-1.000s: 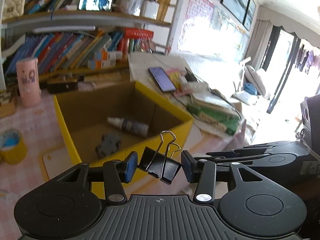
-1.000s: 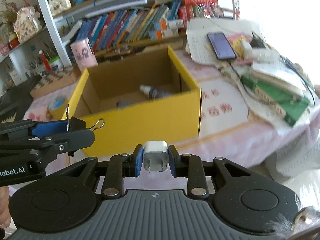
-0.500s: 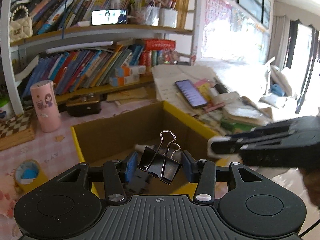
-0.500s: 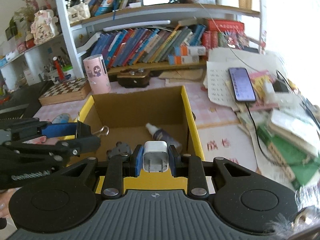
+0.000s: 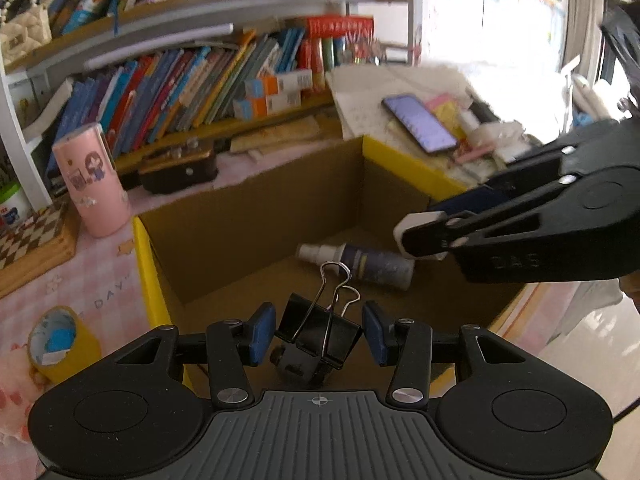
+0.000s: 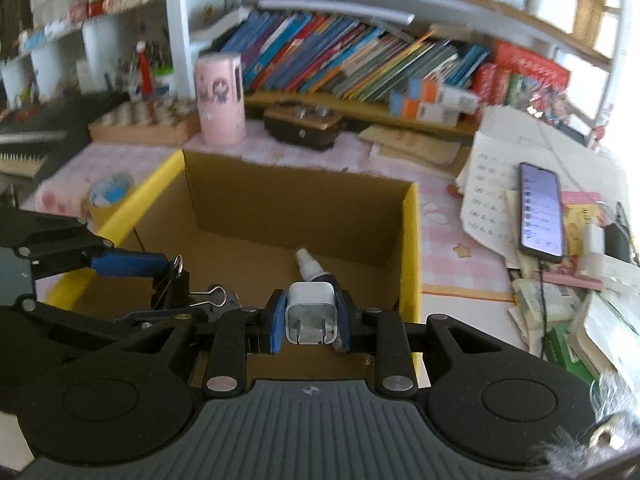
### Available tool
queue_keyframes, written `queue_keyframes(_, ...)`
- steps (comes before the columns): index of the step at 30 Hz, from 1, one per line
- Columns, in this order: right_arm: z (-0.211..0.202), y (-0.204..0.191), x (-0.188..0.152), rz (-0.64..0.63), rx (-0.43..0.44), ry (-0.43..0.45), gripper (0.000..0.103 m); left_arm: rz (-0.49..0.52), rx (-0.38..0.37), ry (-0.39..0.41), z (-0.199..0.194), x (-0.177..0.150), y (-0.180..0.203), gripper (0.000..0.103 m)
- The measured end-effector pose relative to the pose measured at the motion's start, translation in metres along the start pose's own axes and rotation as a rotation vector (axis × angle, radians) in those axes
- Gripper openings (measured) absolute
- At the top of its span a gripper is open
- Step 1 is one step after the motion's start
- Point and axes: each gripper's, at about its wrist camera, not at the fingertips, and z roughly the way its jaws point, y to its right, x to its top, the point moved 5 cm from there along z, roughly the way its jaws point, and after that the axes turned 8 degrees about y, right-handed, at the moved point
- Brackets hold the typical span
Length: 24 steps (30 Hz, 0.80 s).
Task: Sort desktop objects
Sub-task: 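Lower both into the box and open the left and right grippers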
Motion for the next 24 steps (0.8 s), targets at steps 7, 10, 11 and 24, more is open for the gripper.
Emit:
queue_keyframes(7,0.043,-0.01,-0.01,-0.13,0.064,-0.137,0.025,-0.015,-0.049,-0.039,0.01,-0.001,0.003,0.047)
queue_keyframes(10,0.054,-0.007,-0.014,-0.134,0.086,-0.184,0.025,-0.058,-0.064,-0.054,0.011,-0.004,0.0,0.047)
queue_keyframes(11,0.056,-0.008,-0.016,-0.137,0.09,-0.198,0.025,-0.077,-0.067,-0.057,0.011,-0.005,-0.001,0.047)
queue_keyframes(24,0.055,-0.01,-0.017,-0.155,0.118,-0.219,0.031,-0.089,-0.037,-0.02,0.006,-0.007,-0.002,0.058)
